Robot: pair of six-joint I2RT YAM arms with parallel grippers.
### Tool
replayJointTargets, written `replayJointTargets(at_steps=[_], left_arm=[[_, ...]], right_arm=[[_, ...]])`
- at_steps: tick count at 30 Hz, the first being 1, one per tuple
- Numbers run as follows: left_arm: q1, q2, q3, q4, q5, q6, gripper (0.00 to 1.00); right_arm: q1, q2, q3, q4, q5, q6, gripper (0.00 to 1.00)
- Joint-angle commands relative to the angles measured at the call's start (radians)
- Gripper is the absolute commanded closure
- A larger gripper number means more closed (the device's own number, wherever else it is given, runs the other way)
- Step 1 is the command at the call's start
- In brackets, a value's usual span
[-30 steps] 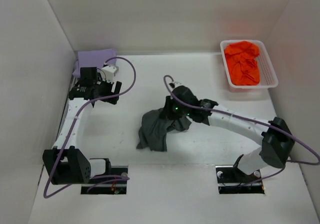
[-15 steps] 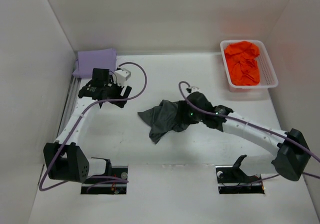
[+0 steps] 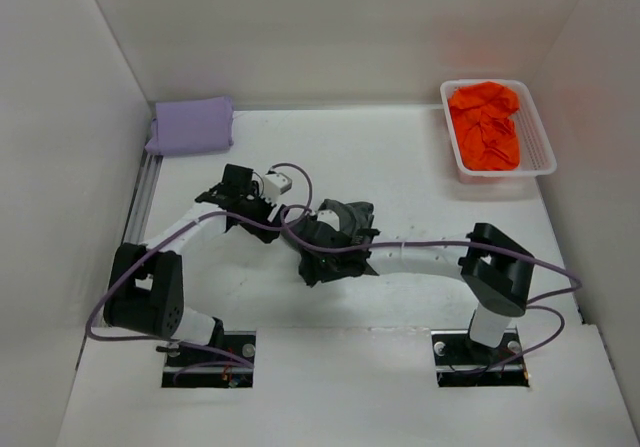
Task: Fold and stack the t-shirts
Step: Flatten out the tshirt
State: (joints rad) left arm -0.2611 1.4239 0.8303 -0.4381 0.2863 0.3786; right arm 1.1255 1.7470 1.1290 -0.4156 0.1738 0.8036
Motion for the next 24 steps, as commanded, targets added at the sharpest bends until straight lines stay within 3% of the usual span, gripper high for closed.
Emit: replayJointTargets(at_steps=[1,5,8,9,11,16,19,21,24], left_arm=[[-0.036,0.036,0.006,0.179,0.097,-0.03,0.27],[-0.054,0.144,0.033,0.208,0.122,-0.082,0.27],[-0.057,0.24,0.064,0.2,0.134,-0.101,0.3],[-0.06,0.271,0.078,0.188,0.134,-0.109,0.39],[-0.056,0.306,0.11,0.148,0.136,-0.115,0.45],[-0.03,0.305,0.125,0.082,0.137,-0.107,0.84],[0.001,0.241,0.145,0.039,0.114,-0.098,1.0],[0.041,0.196,0.196,0.0,0.091,-0.087,1.0],[0.133,0.15,0.366,-0.077,0.067,-0.049,1.0]], right_arm=[[0.009,0.035,0.057,0.05,0.072,0.023,0.35],[0.02,0.077,0.058,0.07,0.066,0.046,0.35],[0.02,0.1,0.051,0.093,0.064,0.048,0.41],[0.02,0.108,0.045,0.104,0.058,0.048,0.45],[0.016,0.117,0.034,0.124,0.027,0.055,0.55],[0.001,0.056,-0.034,0.155,0.006,0.089,0.97],[-0.046,-0.074,-0.093,0.155,-0.006,0.088,1.0],[-0.114,-0.18,-0.115,0.137,-0.013,0.06,1.0],[-0.314,-0.343,-0.059,0.059,-0.036,-0.068,1.0]])
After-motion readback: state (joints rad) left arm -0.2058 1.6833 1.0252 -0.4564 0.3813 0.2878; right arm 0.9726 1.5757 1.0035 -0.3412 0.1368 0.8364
